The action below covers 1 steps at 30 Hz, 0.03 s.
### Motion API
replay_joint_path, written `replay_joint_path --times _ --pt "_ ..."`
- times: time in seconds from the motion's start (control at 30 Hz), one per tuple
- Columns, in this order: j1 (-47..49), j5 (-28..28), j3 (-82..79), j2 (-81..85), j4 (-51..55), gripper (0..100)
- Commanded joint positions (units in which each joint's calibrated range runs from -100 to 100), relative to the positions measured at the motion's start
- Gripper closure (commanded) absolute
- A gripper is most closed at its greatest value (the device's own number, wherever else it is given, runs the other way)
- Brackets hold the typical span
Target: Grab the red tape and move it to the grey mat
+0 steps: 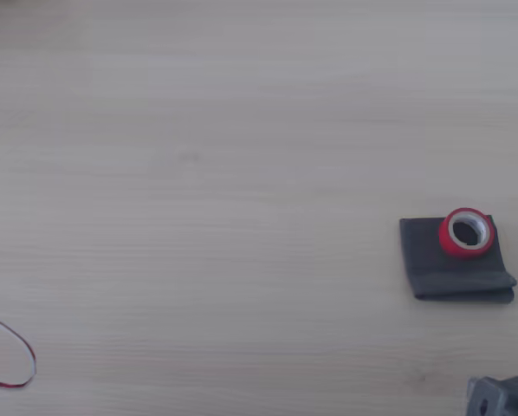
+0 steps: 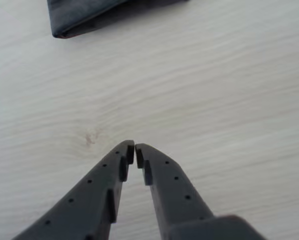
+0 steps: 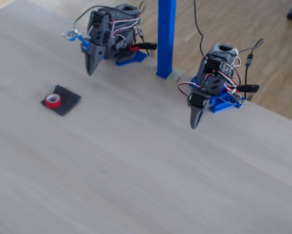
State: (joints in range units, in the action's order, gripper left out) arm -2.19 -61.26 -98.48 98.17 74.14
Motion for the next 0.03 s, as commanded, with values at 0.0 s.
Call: replay_joint_path --times 0.0 --pt "-0.06 -0.06 -0.80 0.17 0.50 98"
